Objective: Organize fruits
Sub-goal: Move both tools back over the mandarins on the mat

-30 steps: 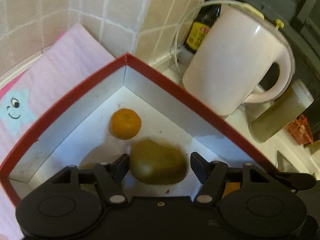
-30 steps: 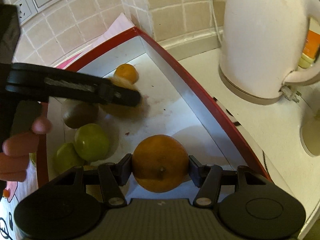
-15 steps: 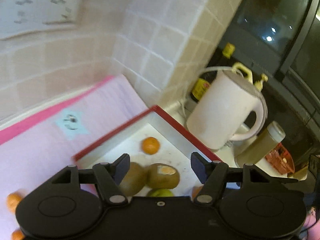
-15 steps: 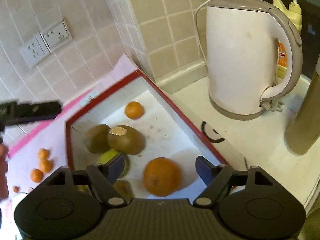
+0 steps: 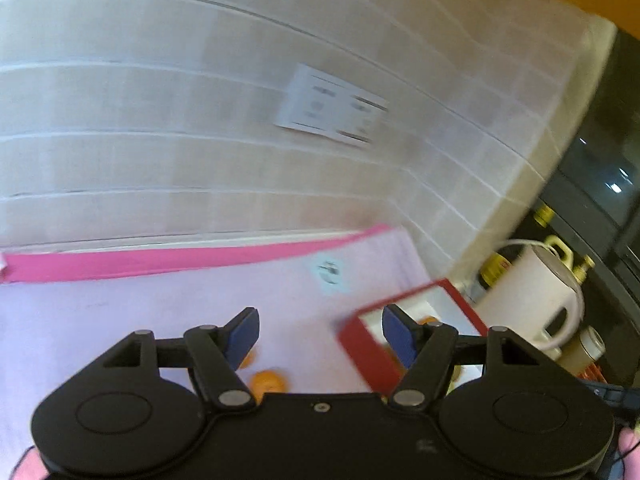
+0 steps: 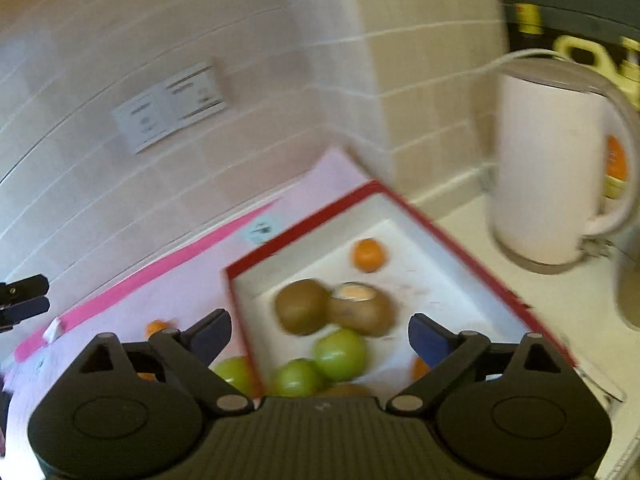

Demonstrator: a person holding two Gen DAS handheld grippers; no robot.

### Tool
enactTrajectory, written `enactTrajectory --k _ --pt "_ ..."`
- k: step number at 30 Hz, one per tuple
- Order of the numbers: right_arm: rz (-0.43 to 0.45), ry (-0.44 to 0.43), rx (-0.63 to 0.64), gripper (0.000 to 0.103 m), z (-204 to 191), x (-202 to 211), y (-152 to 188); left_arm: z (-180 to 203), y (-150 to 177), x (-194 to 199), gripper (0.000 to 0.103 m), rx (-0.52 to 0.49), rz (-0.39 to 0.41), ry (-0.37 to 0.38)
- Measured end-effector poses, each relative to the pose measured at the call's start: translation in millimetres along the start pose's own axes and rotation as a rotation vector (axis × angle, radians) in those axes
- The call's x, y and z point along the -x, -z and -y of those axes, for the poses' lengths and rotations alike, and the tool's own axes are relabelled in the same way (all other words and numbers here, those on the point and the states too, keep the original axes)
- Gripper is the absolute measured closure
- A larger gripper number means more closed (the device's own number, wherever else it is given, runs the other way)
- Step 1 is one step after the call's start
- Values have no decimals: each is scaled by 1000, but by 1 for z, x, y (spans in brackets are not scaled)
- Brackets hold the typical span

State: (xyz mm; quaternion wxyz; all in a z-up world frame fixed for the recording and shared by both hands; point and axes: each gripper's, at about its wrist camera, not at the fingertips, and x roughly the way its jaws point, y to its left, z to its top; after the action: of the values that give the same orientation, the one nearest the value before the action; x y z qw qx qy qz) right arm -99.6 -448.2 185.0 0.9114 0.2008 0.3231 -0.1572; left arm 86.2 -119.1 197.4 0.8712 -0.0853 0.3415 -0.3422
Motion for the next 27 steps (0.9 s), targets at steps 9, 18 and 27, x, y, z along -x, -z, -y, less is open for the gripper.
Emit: enactTrajectory --k 9,18,27 --pt "-19 -108 75 6 -68 -13 -2 -44 21 40 22 8 -11 -95" --pt "-77 -157 140 7 -122 -46 10 -71 44 26 22 -34 -102 -44" --pt "-252 -167 76 21 -147 -121 21 -74 61 -51 22 -144 -244 22"
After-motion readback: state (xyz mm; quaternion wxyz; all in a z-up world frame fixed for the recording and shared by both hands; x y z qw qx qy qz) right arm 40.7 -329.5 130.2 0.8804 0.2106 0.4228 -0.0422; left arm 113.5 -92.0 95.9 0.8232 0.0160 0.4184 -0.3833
